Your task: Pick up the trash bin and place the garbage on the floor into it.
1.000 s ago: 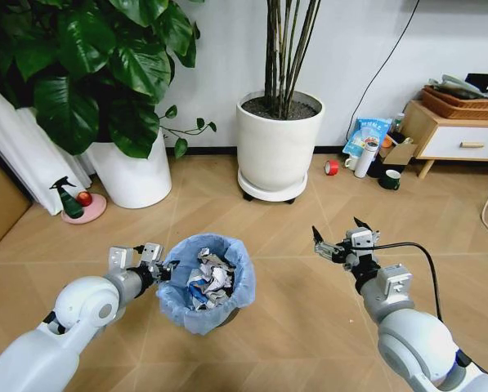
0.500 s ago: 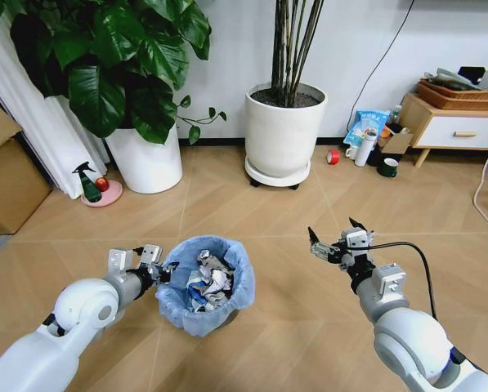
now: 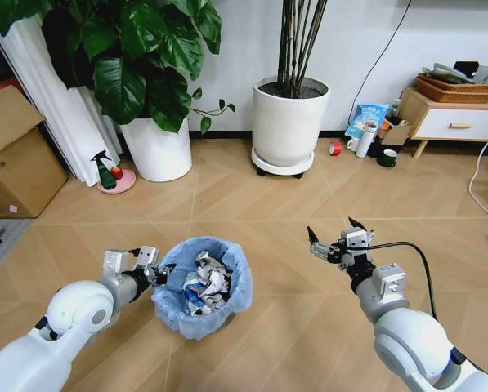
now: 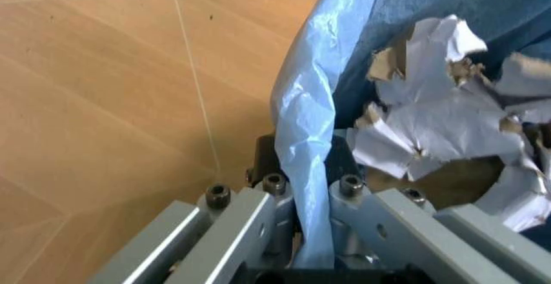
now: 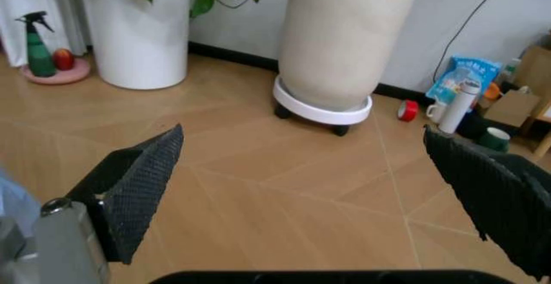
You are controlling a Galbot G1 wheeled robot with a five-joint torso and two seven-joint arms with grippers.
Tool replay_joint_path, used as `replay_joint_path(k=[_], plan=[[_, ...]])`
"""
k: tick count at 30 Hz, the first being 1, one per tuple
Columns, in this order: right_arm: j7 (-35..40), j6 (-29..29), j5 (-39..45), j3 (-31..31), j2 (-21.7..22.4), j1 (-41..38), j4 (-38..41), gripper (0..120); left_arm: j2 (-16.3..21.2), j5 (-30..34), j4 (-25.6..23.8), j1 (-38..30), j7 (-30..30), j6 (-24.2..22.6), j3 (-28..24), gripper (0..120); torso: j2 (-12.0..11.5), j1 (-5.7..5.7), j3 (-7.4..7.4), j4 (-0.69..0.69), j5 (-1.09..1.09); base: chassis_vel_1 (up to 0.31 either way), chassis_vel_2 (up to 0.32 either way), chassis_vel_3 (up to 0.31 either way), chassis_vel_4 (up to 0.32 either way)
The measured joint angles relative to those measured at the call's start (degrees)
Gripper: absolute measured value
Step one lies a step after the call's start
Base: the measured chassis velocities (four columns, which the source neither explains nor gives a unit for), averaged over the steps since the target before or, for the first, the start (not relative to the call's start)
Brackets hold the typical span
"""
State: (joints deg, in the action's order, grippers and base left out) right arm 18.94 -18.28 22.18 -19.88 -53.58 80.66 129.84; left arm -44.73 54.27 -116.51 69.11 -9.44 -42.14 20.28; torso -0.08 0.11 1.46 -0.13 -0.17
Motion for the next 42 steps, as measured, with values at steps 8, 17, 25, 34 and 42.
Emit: replay_joint_path(k=[8, 17, 25, 34, 42], plan=[[-0.28, 0.25, -0.05, 0.97, -0.40, -0.76, -0.92, 100, -1.00, -0.86, 0.96, 0.13, 0.34, 0.00, 0.04, 0, 0.00, 0.00, 0.00, 0.01, -0.01, 0.193, -0.091, -0.201, 0.095], [-0.30, 0.25, 1.30, 1.74, 0.60, -2.11, -1.77, 100, -1.84, -1.59, 2.09, -0.19, 1.33, 0.00, 0.97, 0, 0.00, 0.00, 0.00, 0.01, -0.01, 0.195, -0.075, -0.201, 0.073], [-0.20, 0.25, 1.87, 3.12, 0.99, -3.43, -2.78, 100, -2.18, -2.01, 2.43, 0.18, 1.87, 0.00, 1.54, 0, 0.00, 0.00, 0.00, 0.01, 0.00, 0.203, -0.085, -0.194, 0.080], [-0.04, 0.34, 1.77, 3.03, 0.54, -2.72, -2.77, 100, -2.02, -2.01, 2.49, 0.29, 2.08, 0.00, 1.86, 0, 0.00, 0.01, 0.01, -0.01, 0.00, 0.203, -0.089, -0.191, 0.096], [-0.03, 0.39, 1.56, 2.70, 0.51, -2.23, -2.52, 100, -2.72, -2.35, 2.78, -0.02, 2.12, 0.00, 1.40, 0, 0.00, 0.01, 0.00, 0.00, -0.01, 0.245, -0.115, -0.238, 0.119]])
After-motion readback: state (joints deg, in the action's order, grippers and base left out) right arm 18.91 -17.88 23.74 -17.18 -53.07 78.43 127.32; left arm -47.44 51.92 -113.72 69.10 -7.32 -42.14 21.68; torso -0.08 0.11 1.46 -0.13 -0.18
